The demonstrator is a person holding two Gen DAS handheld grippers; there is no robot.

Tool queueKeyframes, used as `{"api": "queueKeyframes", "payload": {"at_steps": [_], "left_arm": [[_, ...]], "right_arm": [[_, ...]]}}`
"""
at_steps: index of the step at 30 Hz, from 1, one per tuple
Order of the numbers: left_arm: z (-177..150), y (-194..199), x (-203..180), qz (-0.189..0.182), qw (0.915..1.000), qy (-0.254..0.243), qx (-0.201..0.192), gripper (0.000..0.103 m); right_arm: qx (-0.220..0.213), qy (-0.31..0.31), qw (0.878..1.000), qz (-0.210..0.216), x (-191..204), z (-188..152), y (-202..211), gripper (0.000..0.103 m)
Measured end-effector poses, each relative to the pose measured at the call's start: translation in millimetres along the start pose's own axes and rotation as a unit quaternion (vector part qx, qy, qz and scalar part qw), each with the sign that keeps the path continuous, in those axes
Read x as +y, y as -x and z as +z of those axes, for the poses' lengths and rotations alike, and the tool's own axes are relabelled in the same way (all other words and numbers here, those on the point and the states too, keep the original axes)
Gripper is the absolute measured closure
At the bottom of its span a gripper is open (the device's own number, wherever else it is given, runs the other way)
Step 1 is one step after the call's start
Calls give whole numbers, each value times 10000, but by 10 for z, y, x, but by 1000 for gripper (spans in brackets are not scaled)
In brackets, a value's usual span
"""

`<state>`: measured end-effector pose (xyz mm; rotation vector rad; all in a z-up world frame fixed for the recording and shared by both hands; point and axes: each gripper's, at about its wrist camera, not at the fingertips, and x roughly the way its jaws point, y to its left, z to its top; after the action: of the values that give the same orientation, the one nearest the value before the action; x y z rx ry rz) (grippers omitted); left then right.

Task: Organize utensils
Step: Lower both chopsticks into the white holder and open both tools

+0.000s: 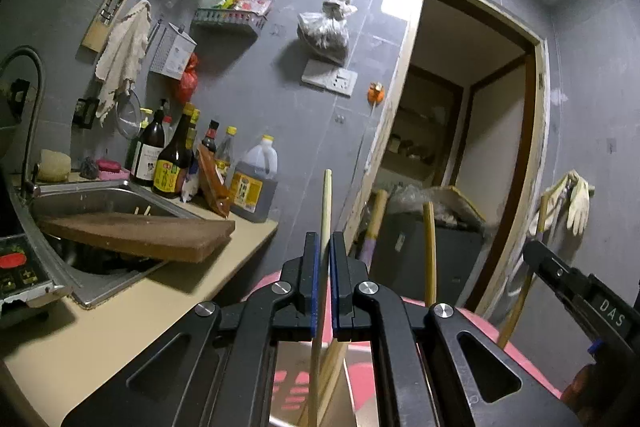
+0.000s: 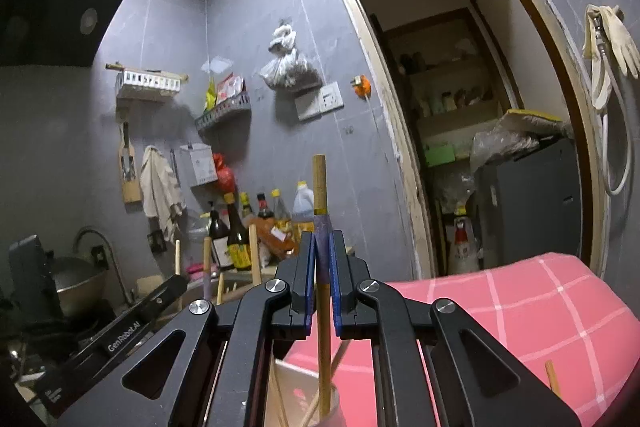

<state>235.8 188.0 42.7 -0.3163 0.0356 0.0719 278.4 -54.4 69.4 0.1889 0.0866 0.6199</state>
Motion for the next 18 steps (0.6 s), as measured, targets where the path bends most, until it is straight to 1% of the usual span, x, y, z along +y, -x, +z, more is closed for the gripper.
{"api": "queueKeyframes", "payload": {"at_steps": [8, 13, 14, 15, 16, 17, 18], "left_arm": [[-146, 7, -75, -169, 9983, -193, 520, 100], [-182, 9, -69, -185, 9968, -159, 756, 98], [-184, 21, -75, -168, 9967, -156, 777, 97], [-183, 39, -81, -144, 9967, -164, 787, 95], [-180, 54, -91, -106, 9966, -177, 804, 90], [-173, 68, -98, -84, 9965, -177, 815, 81], [-165, 87, -101, -72, 9965, -152, 825, 75]], "right_arm": [[269, 11, 9996, -35, -36, -90, 40, 97], [301, 46, 9995, -90, -40, -88, 69, 95], [305, 61, 9995, -96, -42, -90, 80, 91], [300, 80, 9994, -118, -42, -94, 92, 83], [291, 85, 9995, -127, -44, -98, 104, 78], [268, 88, 9995, -133, -46, -95, 122, 76], [260, 106, 9995, -147, -47, -90, 136, 76]]}}
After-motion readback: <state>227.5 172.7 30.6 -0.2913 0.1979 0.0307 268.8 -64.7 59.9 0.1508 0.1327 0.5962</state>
